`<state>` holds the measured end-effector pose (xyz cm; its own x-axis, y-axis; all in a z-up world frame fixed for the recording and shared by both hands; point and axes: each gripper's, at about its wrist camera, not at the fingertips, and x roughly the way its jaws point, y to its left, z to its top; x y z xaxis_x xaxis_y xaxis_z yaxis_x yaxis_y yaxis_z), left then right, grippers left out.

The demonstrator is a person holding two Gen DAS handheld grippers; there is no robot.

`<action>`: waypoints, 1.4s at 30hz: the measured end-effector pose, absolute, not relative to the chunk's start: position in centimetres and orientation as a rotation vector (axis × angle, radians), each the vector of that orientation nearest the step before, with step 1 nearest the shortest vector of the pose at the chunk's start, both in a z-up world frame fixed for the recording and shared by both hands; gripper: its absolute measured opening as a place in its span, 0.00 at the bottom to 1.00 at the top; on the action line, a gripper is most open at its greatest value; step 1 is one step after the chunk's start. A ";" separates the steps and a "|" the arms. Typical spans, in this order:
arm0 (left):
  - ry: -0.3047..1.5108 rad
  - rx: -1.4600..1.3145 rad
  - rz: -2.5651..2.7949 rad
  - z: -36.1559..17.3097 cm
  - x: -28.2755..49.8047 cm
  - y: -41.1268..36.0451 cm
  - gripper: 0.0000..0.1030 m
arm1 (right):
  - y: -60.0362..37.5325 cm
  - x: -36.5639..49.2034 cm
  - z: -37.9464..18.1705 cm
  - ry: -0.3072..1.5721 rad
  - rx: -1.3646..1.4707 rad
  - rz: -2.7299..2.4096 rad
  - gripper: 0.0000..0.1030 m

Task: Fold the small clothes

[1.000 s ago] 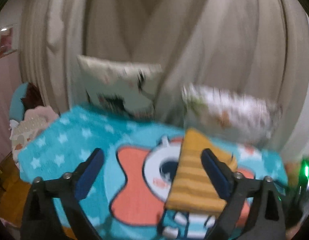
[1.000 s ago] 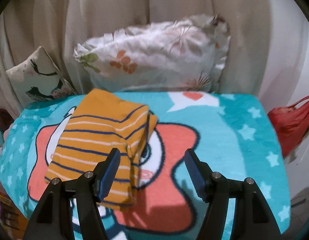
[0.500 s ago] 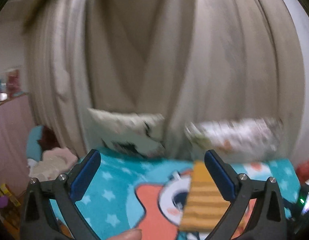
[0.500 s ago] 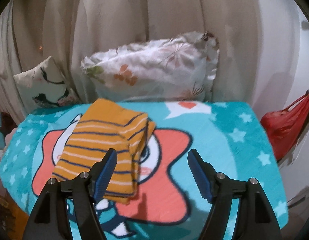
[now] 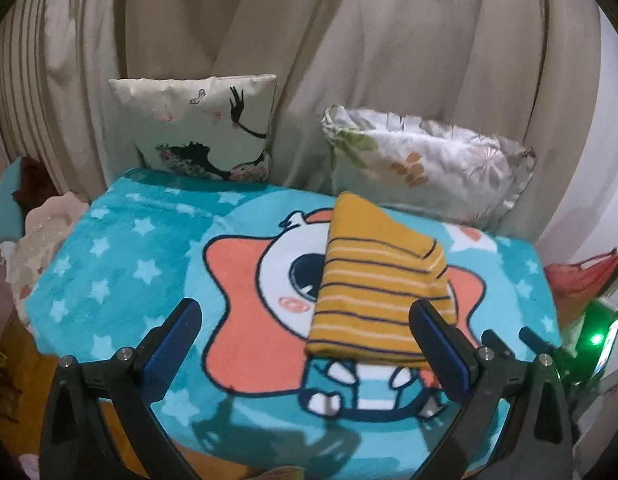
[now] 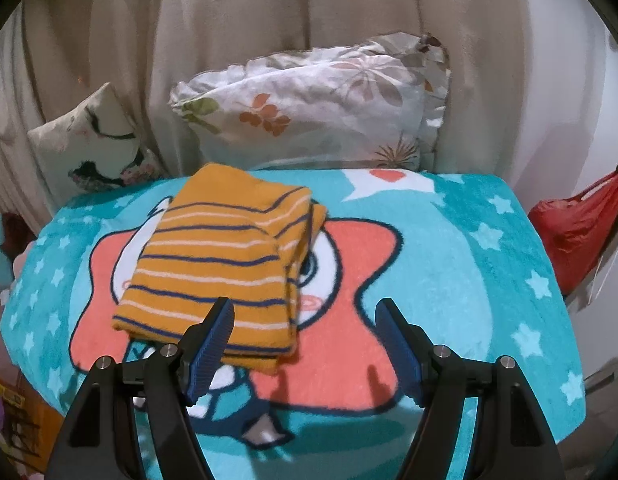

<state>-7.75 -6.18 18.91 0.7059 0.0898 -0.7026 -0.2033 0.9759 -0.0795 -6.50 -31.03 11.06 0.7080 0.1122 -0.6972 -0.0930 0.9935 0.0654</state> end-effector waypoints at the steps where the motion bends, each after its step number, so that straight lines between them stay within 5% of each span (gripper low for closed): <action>1: 0.777 -0.150 0.159 18.6 -8.1 -6.1 1.00 | -30.6 -6.7 11.1 0.781 0.019 0.119 0.75; 42: 1.047 -0.120 0.058 10.1 -16.7 -0.4 1.00 | -23.0 -18.2 8.0 0.924 0.022 0.026 0.77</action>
